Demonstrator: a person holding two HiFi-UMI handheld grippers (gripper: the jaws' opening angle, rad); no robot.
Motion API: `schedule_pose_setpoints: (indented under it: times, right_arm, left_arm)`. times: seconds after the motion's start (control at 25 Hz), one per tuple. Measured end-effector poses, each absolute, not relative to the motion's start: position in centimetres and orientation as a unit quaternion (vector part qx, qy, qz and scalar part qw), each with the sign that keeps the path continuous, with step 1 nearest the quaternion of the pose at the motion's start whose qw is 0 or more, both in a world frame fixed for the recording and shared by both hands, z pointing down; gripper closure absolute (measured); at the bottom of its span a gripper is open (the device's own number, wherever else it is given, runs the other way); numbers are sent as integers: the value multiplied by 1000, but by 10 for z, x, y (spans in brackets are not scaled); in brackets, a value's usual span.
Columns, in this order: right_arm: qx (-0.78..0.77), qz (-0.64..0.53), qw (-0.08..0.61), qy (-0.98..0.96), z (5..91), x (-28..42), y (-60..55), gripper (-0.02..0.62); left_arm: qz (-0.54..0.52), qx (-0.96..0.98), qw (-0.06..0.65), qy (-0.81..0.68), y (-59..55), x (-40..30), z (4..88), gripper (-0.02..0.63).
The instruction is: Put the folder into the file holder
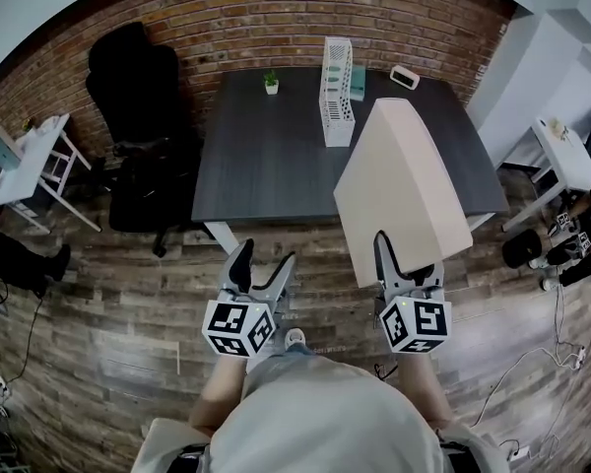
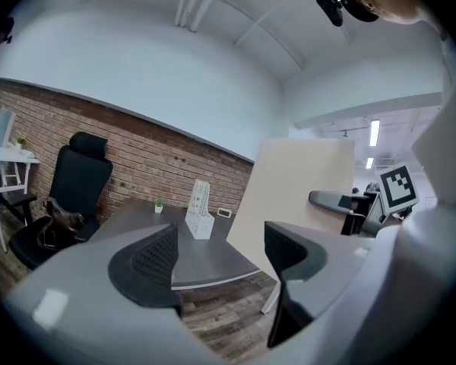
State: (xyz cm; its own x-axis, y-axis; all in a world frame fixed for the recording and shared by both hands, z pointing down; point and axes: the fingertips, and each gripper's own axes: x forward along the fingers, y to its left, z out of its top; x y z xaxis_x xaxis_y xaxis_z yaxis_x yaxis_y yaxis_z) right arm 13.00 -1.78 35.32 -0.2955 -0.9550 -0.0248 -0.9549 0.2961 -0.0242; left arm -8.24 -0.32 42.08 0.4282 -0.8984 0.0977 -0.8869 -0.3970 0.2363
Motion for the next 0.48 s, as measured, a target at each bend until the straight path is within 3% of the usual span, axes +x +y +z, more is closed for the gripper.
schedule_pose_setpoints:
  times: [0.48]
  right_arm:
    - [-623,5,12,782,354,112,-102,319]
  left_arm:
    - [-13,845,135,-517,-85,-113,430,264]
